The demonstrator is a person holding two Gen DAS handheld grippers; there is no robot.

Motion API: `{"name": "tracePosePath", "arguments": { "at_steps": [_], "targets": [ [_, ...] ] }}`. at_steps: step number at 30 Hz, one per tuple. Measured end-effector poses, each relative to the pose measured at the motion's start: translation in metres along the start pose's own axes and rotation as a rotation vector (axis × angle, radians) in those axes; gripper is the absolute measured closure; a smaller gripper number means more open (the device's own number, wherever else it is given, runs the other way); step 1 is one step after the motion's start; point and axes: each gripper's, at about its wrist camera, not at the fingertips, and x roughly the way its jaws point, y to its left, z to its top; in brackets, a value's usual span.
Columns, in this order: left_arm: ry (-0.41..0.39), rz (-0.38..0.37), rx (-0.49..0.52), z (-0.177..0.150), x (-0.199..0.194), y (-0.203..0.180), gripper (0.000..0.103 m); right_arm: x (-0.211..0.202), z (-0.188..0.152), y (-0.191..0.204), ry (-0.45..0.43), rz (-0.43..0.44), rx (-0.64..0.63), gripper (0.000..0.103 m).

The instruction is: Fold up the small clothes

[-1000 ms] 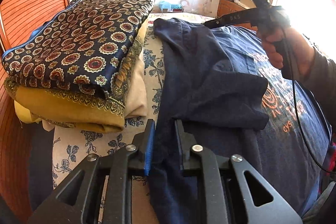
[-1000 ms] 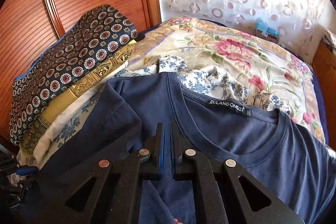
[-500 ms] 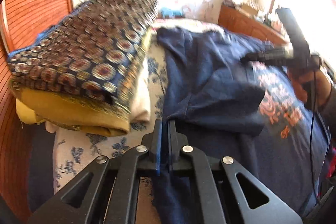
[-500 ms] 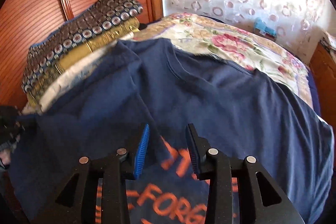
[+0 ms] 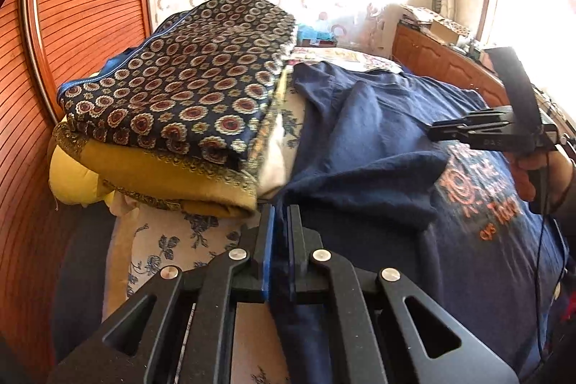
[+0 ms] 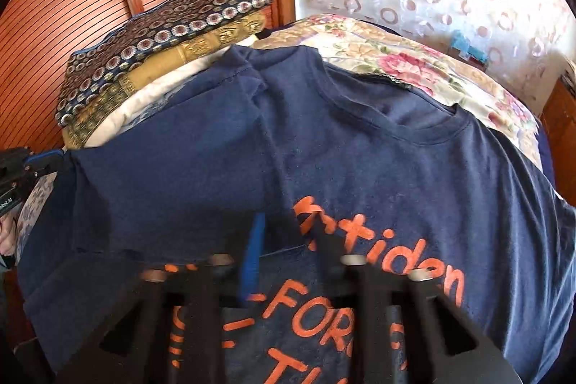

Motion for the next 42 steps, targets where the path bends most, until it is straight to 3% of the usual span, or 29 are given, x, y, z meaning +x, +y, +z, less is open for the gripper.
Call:
{"name": "tracePosePath", "arguments": {
  "at_steps": [3,8,10,14,16,21,24,28,31,33,34,42],
  "targets": [
    [-0.020,-0.004,0.024,0.000,-0.011,-0.009,0.085,-0.009,-0.003,0.003,-0.033,-0.031,-0.015,0.098],
    [-0.048,-0.062,0.058,0.004,-0.021,-0.028,0.042,-0.030,-0.012,-0.002,-0.082,-0.093,0.006,0.098],
    [-0.045,-0.089,0.067,0.004,-0.019,-0.038,0.030,-0.040,-0.019,-0.002,-0.096,-0.104,0.017,0.084],
    [-0.019,-0.122,0.090,-0.001,-0.012,-0.057,0.027,-0.066,-0.045,-0.001,-0.134,-0.105,0.056,0.078],
    [-0.011,-0.124,0.102,-0.003,-0.007,-0.066,0.027,-0.077,-0.061,-0.001,-0.139,-0.127,0.077,0.065],
    [0.012,-0.148,0.121,-0.007,0.002,-0.085,0.027,-0.104,-0.102,-0.003,-0.136,-0.172,0.125,0.059],
    [0.018,-0.148,0.153,-0.007,0.007,-0.096,0.038,-0.117,-0.125,-0.004,-0.128,-0.231,0.131,0.058],
    [0.062,-0.127,0.159,-0.006,0.018,-0.102,0.064,-0.125,-0.153,-0.011,-0.104,-0.273,0.174,0.057],
    [0.083,-0.115,0.151,-0.006,0.023,-0.100,0.072,-0.135,-0.168,-0.016,-0.108,-0.268,0.223,0.057],
    [0.093,-0.117,0.152,-0.007,0.025,-0.099,0.084,-0.141,-0.177,-0.013,-0.115,-0.267,0.242,0.056],
    [0.098,-0.113,0.158,-0.007,0.025,-0.100,0.095,-0.144,-0.181,-0.013,-0.118,-0.265,0.250,0.056],
    [0.058,-0.124,0.205,-0.004,-0.008,-0.121,0.098,-0.152,-0.192,-0.017,-0.126,-0.254,0.289,0.056]
  ]
}}
